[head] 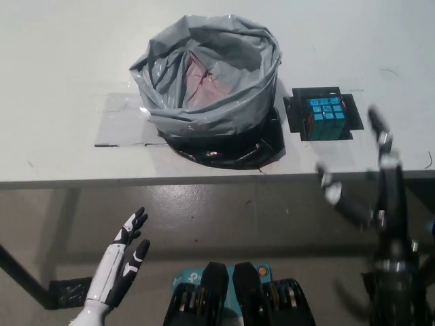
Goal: Use the right hand to pick up a rubix's cube and place it into a plastic bag and lift the bag
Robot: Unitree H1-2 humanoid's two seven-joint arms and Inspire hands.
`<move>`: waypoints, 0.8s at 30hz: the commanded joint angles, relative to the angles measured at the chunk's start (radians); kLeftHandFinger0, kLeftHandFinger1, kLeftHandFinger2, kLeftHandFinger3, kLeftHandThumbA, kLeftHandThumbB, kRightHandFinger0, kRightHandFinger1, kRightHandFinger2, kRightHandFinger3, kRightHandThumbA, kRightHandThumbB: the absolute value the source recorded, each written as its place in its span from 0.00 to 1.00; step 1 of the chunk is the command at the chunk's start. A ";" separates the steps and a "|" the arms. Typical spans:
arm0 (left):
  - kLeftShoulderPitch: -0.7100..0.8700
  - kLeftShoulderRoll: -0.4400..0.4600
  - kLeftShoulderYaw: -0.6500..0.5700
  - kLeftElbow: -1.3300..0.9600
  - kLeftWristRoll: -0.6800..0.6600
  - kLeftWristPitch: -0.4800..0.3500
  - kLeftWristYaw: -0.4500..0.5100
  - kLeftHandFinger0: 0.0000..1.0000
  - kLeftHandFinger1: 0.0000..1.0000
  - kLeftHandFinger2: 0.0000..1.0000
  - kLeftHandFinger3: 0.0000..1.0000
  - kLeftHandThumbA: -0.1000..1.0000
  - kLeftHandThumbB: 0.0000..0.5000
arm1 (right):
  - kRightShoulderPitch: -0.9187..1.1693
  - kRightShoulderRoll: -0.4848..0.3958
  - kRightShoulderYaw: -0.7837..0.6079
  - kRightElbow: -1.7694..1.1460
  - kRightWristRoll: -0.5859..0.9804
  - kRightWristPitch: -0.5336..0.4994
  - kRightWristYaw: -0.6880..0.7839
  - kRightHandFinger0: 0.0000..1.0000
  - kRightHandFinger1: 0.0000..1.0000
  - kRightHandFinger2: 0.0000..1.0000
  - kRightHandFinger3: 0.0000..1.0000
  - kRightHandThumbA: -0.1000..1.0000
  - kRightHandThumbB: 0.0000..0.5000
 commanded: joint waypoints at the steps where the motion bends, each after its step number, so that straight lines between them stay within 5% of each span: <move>1: -0.018 0.001 0.001 -0.033 0.019 -0.053 0.023 1.00 1.00 1.00 1.00 1.00 0.35 | -0.118 0.004 -0.032 0.007 -0.047 0.126 -0.017 1.00 1.00 1.00 1.00 0.81 0.99; 8: -0.020 0.000 0.001 -0.042 0.025 -0.046 0.019 1.00 1.00 1.00 1.00 1.00 0.38 | -0.268 0.023 -0.061 0.047 -0.091 0.412 0.000 1.00 1.00 1.00 1.00 0.86 0.97; 12: -0.025 -0.002 -0.001 -0.039 0.018 -0.049 0.014 1.00 1.00 1.00 1.00 1.00 0.38 | -0.365 0.021 -0.087 0.180 -0.057 0.424 -0.042 1.00 1.00 1.00 1.00 0.77 0.88; 18: -0.031 0.003 -0.004 -0.034 0.023 -0.052 0.011 1.00 1.00 1.00 1.00 1.00 0.40 | -0.458 0.014 -0.105 0.315 -0.056 0.465 -0.075 1.00 1.00 1.00 1.00 0.75 0.97; 24: -0.028 0.001 -0.004 -0.044 0.020 -0.039 0.008 1.00 1.00 1.00 1.00 1.00 0.41 | -0.517 0.001 -0.114 0.422 -0.027 0.461 -0.085 1.00 1.00 1.00 1.00 0.71 0.93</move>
